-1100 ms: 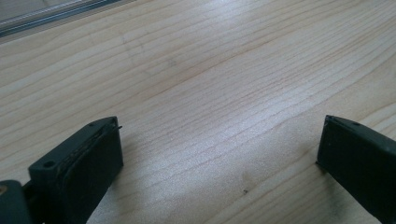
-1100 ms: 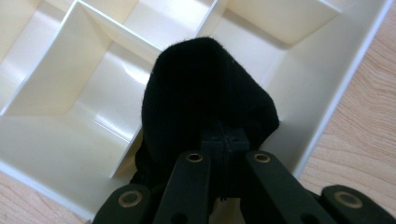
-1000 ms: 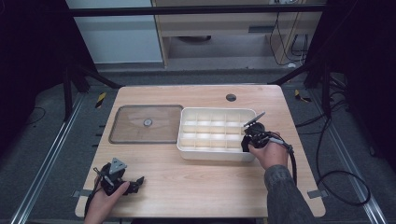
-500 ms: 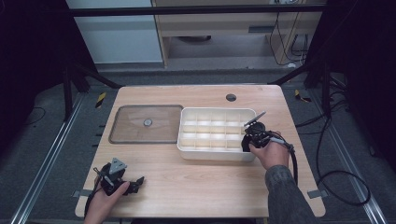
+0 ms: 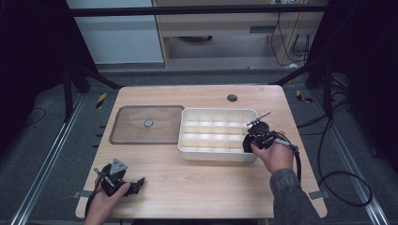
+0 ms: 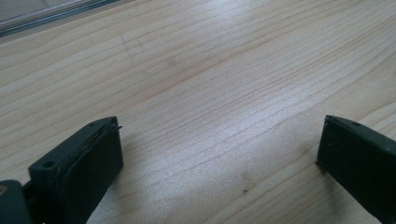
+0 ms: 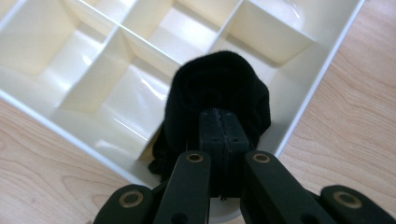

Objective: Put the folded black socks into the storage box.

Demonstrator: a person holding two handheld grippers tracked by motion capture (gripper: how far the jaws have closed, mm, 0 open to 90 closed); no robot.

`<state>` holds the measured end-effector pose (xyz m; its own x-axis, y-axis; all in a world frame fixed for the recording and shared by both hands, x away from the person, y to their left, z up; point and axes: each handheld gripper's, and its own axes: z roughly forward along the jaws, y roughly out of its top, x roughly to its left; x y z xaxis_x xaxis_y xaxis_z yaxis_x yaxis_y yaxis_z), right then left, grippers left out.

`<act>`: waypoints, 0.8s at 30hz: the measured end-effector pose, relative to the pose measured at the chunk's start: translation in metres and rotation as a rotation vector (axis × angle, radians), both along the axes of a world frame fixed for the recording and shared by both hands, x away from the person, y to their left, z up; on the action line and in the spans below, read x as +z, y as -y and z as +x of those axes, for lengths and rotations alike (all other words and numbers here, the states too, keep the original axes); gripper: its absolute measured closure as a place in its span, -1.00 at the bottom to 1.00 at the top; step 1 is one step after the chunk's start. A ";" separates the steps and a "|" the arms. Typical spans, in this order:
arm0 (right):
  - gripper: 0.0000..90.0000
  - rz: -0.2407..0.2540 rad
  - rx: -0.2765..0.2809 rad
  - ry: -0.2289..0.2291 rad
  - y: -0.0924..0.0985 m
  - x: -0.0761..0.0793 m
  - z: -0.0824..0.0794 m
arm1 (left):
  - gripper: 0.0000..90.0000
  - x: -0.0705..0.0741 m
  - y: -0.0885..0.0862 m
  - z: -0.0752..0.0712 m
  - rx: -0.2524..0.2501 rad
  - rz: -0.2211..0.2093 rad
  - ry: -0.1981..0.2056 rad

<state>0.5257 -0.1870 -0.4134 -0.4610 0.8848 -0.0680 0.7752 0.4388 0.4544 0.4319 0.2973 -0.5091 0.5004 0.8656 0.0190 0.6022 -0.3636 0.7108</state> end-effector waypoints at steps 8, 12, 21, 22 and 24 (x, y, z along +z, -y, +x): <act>1.00 0.063 -0.001 0.075 0.002 0.012 -0.009 | -1.00 0.000 0.000 0.000 0.001 0.000 0.000; 1.00 0.096 0.003 0.121 0.001 0.019 -0.015 | -1.00 0.000 0.000 0.000 0.000 -0.001 0.000; 1.00 0.190 0.020 0.211 -0.003 0.036 -0.026 | -1.00 0.000 0.001 0.000 -0.004 0.000 0.000; 1.00 0.208 0.021 0.217 -0.003 0.039 -0.027 | -1.00 0.000 0.001 0.000 -0.004 0.000 0.000; 1.00 0.223 0.022 0.229 -0.003 0.043 -0.030 | -1.00 0.000 0.001 0.001 -0.005 0.001 0.000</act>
<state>0.4962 -0.1841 -0.3701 -0.4754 0.8795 0.0229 0.6333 0.3241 0.7028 0.4325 0.2963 -0.5090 0.5043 0.8633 0.0199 0.6004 -0.3671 0.7104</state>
